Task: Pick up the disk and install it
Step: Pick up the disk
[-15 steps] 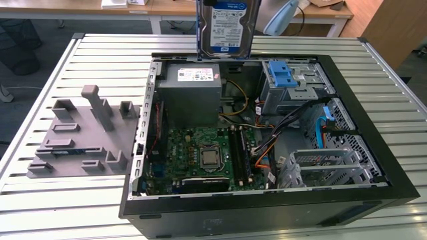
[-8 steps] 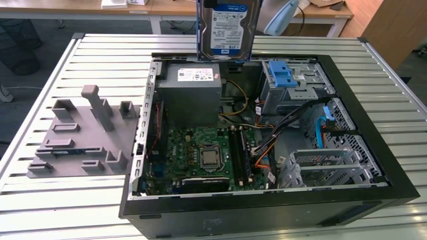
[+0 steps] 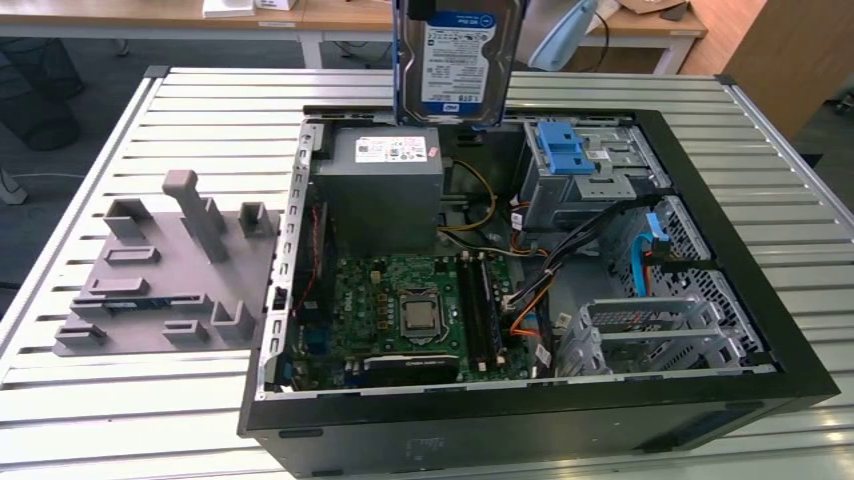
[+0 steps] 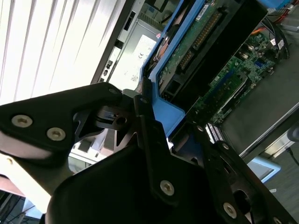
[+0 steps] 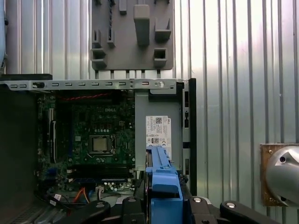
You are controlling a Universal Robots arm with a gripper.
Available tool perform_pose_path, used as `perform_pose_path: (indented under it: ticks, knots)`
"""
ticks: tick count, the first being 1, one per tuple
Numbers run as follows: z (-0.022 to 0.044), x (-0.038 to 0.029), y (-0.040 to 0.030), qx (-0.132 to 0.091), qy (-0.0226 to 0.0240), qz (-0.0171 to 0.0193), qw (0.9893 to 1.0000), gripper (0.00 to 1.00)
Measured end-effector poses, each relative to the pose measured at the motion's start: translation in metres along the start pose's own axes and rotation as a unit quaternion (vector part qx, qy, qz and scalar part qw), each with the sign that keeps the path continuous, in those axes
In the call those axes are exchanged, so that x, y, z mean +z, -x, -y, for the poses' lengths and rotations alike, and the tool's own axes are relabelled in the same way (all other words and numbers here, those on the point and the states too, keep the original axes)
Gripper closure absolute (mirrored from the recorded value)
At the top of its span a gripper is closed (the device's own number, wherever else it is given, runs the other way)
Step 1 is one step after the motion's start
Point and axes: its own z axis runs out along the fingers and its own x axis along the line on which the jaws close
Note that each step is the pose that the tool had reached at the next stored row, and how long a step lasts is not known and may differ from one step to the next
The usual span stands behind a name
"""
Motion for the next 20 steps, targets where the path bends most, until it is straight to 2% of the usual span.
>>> perform_pose_path:
  ticks: [13, 14, 20]
  knots:
    - [0.0003, -0.0001, -0.0091, 0.000, 0.0000, 0.0000, 1.0000, 0.64]
    - [0.0004, -0.0001, -0.0131, 0.000, 0.0000, 0.0000, 1.0000, 0.64]
    - [0.0005, -0.0002, -0.0162, 0.000, 0.0000, 0.0000, 1.0000, 0.64]
